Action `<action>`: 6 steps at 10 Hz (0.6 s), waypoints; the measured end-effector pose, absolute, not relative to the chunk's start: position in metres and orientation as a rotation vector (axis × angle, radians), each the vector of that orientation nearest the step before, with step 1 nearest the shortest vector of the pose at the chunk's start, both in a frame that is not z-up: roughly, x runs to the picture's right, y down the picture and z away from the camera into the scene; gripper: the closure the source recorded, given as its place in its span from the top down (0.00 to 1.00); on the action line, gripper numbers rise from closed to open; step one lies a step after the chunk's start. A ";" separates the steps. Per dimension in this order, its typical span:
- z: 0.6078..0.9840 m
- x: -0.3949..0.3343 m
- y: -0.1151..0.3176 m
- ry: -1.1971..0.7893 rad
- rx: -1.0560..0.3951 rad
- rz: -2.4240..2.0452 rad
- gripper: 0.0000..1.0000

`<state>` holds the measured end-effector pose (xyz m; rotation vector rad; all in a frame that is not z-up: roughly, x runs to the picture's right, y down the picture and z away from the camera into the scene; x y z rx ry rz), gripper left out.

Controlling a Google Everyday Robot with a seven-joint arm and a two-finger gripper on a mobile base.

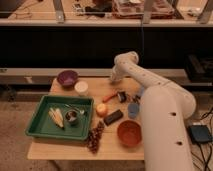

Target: Place towel in table surface

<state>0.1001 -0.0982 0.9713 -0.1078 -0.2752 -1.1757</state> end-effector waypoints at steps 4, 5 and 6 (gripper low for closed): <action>0.943 0.147 -0.127 -0.138 -0.063 -1.184 0.00; 0.939 0.150 -0.131 -0.125 -0.054 -1.184 0.00; 0.930 0.163 -0.136 -0.097 -0.041 -1.183 0.00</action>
